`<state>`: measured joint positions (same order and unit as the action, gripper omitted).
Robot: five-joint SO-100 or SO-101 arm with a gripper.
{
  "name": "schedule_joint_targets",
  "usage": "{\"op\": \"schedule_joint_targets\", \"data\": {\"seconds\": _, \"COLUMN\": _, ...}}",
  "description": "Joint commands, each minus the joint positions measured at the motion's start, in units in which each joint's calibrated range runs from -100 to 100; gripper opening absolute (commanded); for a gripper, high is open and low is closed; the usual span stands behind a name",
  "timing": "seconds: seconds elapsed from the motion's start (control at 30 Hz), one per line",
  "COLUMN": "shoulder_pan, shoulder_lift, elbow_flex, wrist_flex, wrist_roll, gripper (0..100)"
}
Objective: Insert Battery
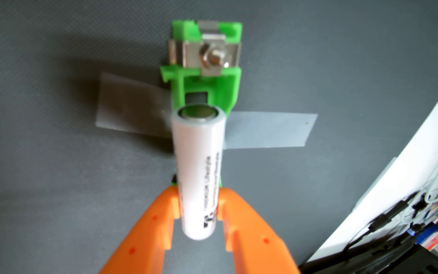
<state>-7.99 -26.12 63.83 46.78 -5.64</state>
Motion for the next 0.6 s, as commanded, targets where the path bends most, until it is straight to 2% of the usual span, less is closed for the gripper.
{"op": "schedule_joint_targets", "data": {"seconds": 0.0, "shoulder_pan": 0.3, "shoulder_lift": -0.2, "elbow_flex": -2.2, "wrist_flex": -0.2, "wrist_roll": 0.2, "gripper": 1}}
{"op": "schedule_joint_targets", "data": {"seconds": 0.57, "shoulder_pan": -0.3, "shoulder_lift": -0.2, "elbow_flex": -2.1, "wrist_flex": 0.2, "wrist_roll": 1.2, "gripper": 1}}
